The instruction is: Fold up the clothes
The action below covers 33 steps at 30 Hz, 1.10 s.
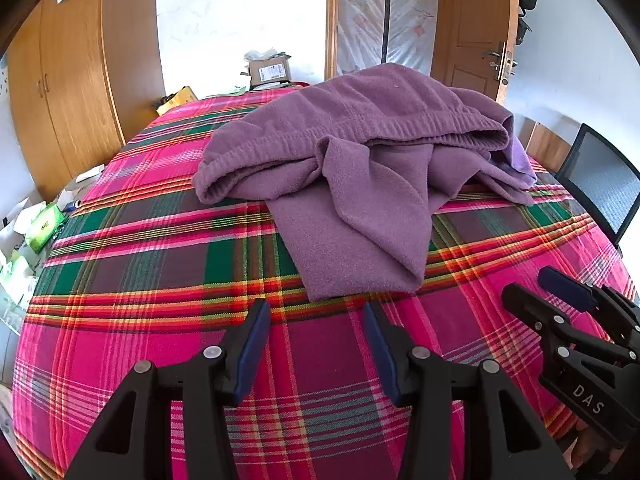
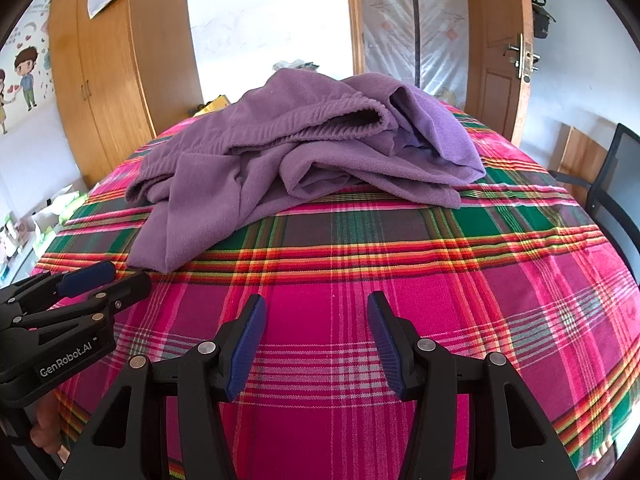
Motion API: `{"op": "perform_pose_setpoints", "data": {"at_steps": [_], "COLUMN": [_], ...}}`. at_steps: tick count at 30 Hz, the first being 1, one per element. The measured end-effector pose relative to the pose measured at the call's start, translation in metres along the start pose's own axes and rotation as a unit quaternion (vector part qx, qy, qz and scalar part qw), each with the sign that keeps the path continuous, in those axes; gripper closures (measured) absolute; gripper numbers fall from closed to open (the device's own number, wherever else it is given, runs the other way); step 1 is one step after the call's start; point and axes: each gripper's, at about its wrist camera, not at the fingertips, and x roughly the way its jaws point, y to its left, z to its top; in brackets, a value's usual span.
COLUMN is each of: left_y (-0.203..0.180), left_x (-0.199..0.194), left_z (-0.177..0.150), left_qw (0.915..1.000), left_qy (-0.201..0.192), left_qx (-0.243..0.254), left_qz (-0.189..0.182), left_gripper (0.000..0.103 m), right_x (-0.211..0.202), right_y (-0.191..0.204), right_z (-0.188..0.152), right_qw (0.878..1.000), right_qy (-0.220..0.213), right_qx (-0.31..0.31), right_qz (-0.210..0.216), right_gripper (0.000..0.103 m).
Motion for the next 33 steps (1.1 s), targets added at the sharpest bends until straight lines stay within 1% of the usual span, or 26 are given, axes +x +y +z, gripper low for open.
{"op": "perform_pose_setpoints", "data": {"at_steps": [4,8,10,14,16,18,20,22,24,26,27,28,29,31,33], "left_y": [0.002,0.0,-0.002,0.001,0.002,0.003,0.007,0.014,0.019,0.022,0.026,0.034,0.043,0.063,0.08], "left_x": [0.001,0.001,0.001,0.001,0.002,0.0,-0.001,-0.002,-0.002,-0.006,-0.007,-0.008,-0.008,-0.007,-0.003], "left_z": [-0.001,-0.001,-0.002,-0.001,-0.001,-0.003,-0.003,-0.001,0.005,0.012,0.016,0.022,0.029,0.043,0.055], "left_qw": [1.0,1.0,1.0,1.0,0.9999,0.9998,0.9991,0.9982,0.9988,0.9994,0.9995,0.9995,0.9992,0.9976,0.9971], "left_qy": [-0.002,-0.001,-0.001,0.0,0.0,0.0,0.001,0.006,0.009,0.0,-0.003,-0.004,-0.004,-0.002,-0.006], "left_qx": [-0.003,0.003,0.006,0.004,0.006,0.013,0.013,0.01,0.016,0.022,0.02,0.009,-0.008,-0.044,-0.067], "left_qz": [-0.002,-0.003,-0.002,-0.007,-0.01,-0.018,-0.039,-0.058,-0.045,-0.028,-0.025,-0.031,-0.04,-0.053,-0.036], "left_gripper": [0.053,0.05,0.05,0.05,0.05,0.05,0.05,0.05,0.051,0.052,0.052,0.052,0.052,0.052,0.052], "right_x": [0.0,0.001,0.002,0.003,0.003,0.004,0.005,0.005,0.007,0.01,0.013,0.014,0.014,0.013,0.012], "right_y": [0.0,0.001,0.003,0.001,0.002,0.004,0.003,-0.004,-0.012,-0.022,-0.026,-0.029,-0.032,-0.036,-0.04], "right_z": [0.0,0.001,0.001,0.001,0.002,0.002,0.004,0.006,0.01,0.017,0.022,0.026,0.031,0.043,0.055], "right_qw": [1.0,1.0,1.0,1.0,0.999,0.999,0.998,0.998,0.998,0.997,0.996,0.995,0.994,0.995,0.995], "right_qy": [0.001,0.009,0.011,0.012,0.016,0.02,0.024,0.026,0.029,0.034,0.039,0.039,0.037,0.022,0.007], "right_qx": [-0.003,-0.016,-0.028,-0.026,-0.036,-0.048,-0.05,-0.035,-0.011,0.018,0.031,0.04,0.046,0.048,0.049], "right_qz": [0.0,0.002,0.002,0.01,0.009,0.009,0.017,0.033,0.052,0.071,0.08,0.087,0.092,0.088,0.083], "right_gripper": [0.048,0.048,0.048,0.048,0.048,0.048,0.048,0.048,0.049,0.052,0.054,0.054,0.055,0.058,0.061]}}
